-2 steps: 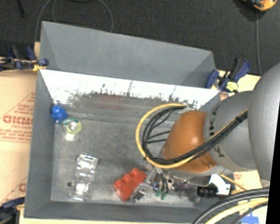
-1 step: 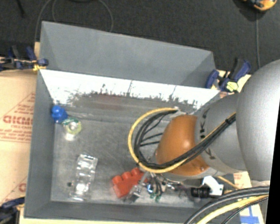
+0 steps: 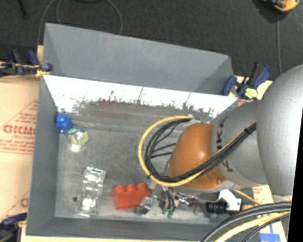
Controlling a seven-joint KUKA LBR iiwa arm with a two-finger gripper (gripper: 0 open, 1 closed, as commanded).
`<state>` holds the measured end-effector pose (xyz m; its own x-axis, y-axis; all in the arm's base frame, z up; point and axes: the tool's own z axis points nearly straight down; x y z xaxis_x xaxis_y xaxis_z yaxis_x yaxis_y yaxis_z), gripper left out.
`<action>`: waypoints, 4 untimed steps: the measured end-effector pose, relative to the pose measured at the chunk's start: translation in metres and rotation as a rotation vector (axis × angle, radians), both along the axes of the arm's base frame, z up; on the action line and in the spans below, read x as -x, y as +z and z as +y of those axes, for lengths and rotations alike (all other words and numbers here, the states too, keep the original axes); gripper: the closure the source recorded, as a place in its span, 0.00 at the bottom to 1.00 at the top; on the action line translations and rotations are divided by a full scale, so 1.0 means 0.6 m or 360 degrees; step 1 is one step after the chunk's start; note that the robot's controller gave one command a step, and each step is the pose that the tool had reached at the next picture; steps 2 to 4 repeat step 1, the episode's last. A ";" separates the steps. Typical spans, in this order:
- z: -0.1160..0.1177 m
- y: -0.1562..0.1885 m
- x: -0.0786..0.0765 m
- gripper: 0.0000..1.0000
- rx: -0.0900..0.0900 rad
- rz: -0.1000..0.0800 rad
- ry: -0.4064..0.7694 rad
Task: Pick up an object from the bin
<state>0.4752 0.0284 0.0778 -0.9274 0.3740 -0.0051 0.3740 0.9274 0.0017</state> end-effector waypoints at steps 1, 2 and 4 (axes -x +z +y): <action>0.006 0.248 -0.027 1.00 -0.0003 -0.0009 -0.0052; 0.006 0.248 -0.027 1.00 -0.0003 -0.0009 -0.0052; 0.006 0.248 -0.027 1.00 -0.0003 -0.0009 -0.0052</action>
Offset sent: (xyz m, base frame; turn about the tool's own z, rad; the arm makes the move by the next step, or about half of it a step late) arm 0.0135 0.0037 0.1439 0.0372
